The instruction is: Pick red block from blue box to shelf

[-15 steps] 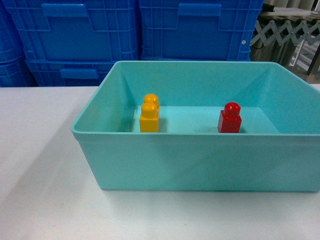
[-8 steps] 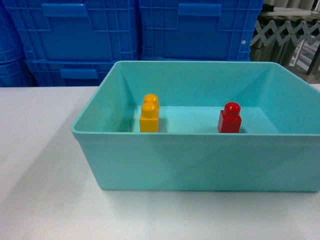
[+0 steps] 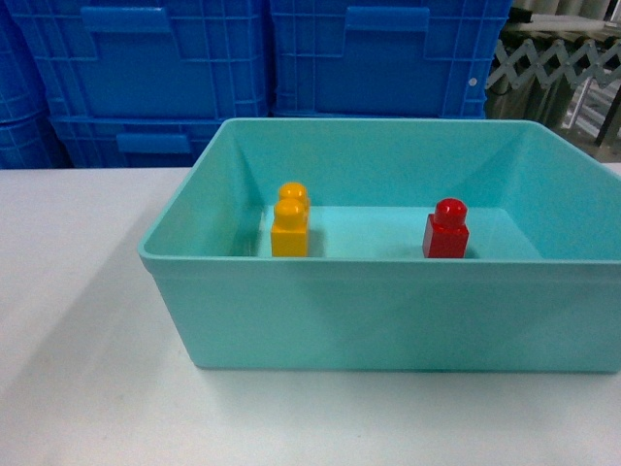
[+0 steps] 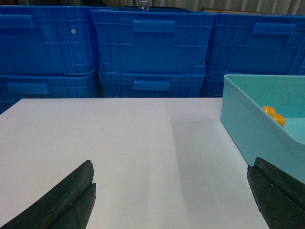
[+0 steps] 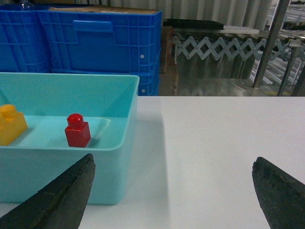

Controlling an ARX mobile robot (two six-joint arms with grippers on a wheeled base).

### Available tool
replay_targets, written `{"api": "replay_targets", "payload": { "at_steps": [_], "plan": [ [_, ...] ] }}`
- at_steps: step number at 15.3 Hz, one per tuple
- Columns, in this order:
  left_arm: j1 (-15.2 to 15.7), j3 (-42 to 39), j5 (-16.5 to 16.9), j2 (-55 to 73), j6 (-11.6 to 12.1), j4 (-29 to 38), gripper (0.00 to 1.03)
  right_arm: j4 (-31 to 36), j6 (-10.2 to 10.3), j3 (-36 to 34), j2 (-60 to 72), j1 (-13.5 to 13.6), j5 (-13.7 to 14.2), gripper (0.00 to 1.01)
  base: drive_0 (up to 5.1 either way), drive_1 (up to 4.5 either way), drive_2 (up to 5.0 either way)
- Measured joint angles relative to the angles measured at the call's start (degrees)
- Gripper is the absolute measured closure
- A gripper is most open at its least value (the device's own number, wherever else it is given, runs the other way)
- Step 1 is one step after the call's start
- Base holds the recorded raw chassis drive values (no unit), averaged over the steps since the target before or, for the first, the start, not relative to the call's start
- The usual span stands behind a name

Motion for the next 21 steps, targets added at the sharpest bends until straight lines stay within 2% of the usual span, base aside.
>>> {"api": "replay_targets", "payload": {
  "at_steps": [21],
  "plan": [
    [0.0,0.0,0.0,0.0,0.0,0.0,0.05,0.0,0.0,0.0,0.0,0.0,0.0,0.03,0.0,0.0,0.0]
  ]
}}
